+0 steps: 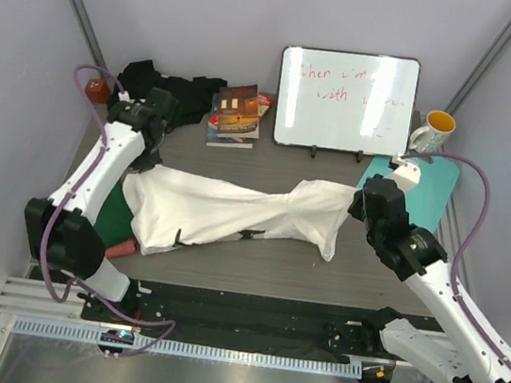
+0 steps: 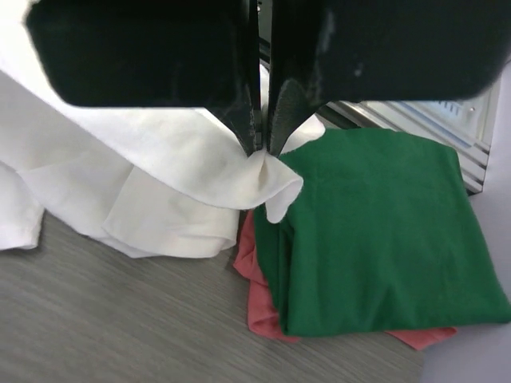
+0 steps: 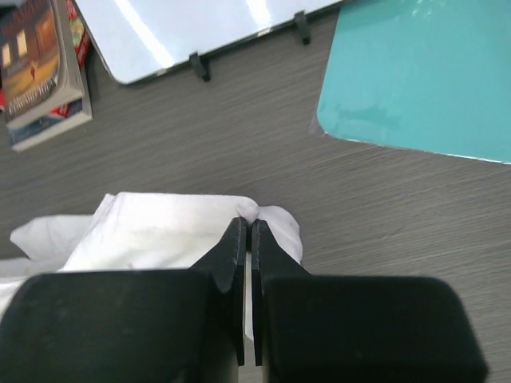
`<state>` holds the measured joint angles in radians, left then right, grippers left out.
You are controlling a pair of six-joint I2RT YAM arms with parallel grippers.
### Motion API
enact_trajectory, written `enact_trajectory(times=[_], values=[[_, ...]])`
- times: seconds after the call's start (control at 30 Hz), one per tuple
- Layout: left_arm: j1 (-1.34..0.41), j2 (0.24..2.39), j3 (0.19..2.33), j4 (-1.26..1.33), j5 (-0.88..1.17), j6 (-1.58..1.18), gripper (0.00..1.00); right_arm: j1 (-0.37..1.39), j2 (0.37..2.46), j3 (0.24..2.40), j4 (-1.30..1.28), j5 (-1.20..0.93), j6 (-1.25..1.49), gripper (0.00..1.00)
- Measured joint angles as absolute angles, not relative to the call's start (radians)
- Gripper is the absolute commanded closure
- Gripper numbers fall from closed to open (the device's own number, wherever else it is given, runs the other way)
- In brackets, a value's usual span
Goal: Fold and stack the t-shirts
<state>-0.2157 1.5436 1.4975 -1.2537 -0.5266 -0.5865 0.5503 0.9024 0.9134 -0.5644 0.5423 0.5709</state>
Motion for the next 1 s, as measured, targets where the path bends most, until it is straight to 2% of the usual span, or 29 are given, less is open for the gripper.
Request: enact_trajectory(times=[0.17, 0.3, 0.47, 0.63, 0.8, 1.0], values=[[-0.216, 1.37, 1.533, -1.264, -0.55, -0.595, 1.0, 0.551, 0.781, 0.942, -0.643, 0.639, 0.642, 0.99], [-0.216, 1.258, 1.564, -1.299, -0.537, -0.617, 1.0, 0.551, 0.73, 0.978, -0.734, 0.638, 0.696, 0.99], [-0.222, 1.237, 1.412, -1.306, -0.424, -0.625, 1.0, 0.55, 0.724, 0.979, -0.807, 0.559, 0.723, 0.99], [-0.323, 1.397, 1.173, -1.315, -0.287, -0.625, 1.0, 0.55, 0.783, 0.98, -0.844, 0.498, 0.733, 0.99], [-0.514, 1.642, 1.157, -1.267, -0.213, -0.63, 1.0, 0.55, 0.87, 1.0, -0.849, 0.455, 0.732, 0.99], [-0.641, 1.71, 1.13, -1.196, -0.134, -0.667, 1.0, 0.55, 0.88, 1.006, -0.846, 0.436, 0.731, 0.99]])
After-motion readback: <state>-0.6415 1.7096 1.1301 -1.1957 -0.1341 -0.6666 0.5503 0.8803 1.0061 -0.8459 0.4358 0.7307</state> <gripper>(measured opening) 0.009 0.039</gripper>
